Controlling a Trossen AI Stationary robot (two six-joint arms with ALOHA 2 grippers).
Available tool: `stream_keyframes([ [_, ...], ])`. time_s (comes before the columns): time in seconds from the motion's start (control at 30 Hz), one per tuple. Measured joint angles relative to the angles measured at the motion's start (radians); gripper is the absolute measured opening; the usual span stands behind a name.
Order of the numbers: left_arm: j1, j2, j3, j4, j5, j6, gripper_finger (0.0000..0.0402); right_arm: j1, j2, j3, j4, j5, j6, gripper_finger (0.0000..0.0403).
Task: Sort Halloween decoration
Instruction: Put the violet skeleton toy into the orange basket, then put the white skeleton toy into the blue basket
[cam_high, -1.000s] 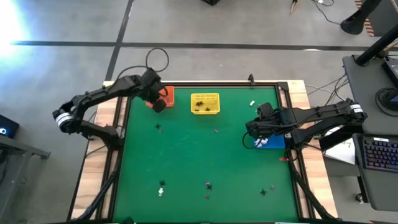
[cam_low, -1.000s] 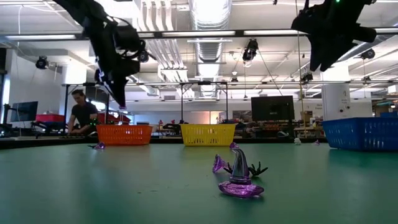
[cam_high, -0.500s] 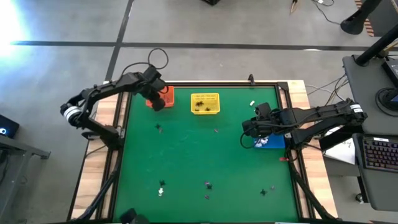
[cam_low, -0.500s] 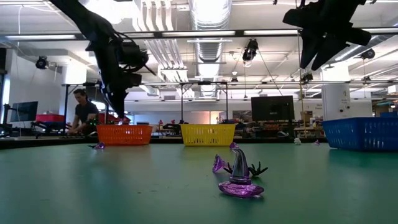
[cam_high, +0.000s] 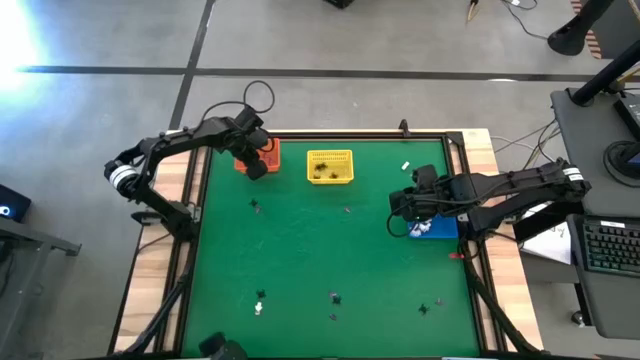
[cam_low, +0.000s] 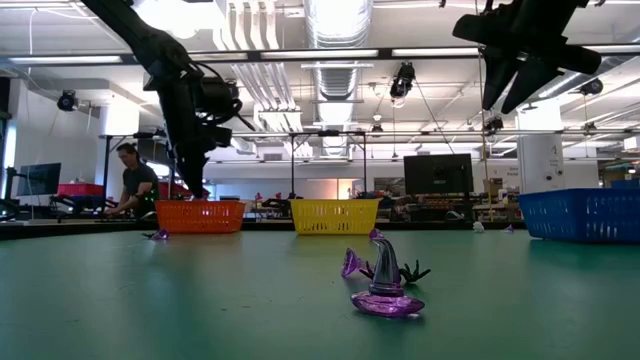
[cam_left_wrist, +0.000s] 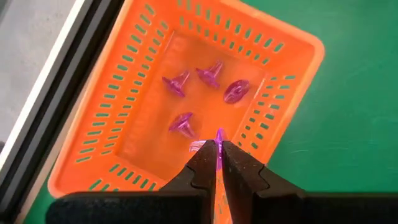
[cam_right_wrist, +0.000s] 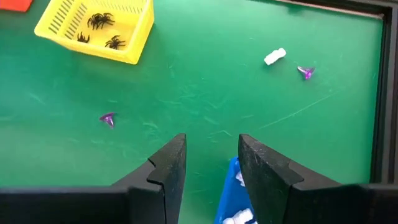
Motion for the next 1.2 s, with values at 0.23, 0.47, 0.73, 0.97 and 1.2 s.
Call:
stream_keyframes([
  [0.23,0.0,-0.001,0.025,0.002,0.019,0.025,0.0051,0.0,0.0,0.0,0.0,0.008,0.053,0.0137],
  [0.47,0.001,-0.003,0.092,-0.042,0.022,0.031,0.0089,-0.002,0.0,0.0,-0.001,0.081,0.081,0.0137],
  [0.73,0.002,-0.037,0.191,-0.158,0.184,0.024,0.0094,-0.118,0.0,-0.051,-0.001,0.091,0.165,0.0137],
  [0.97,0.001,-0.088,0.239,-0.239,0.203,0.052,0.0094,-0.274,0.0,-0.089,0.021,0.078,0.251,0.0137],
  [1.2,0.001,-0.131,0.248,-0.243,0.201,0.104,0.0094,-0.376,0.011,-0.092,0.132,0.078,0.148,0.0137],
])
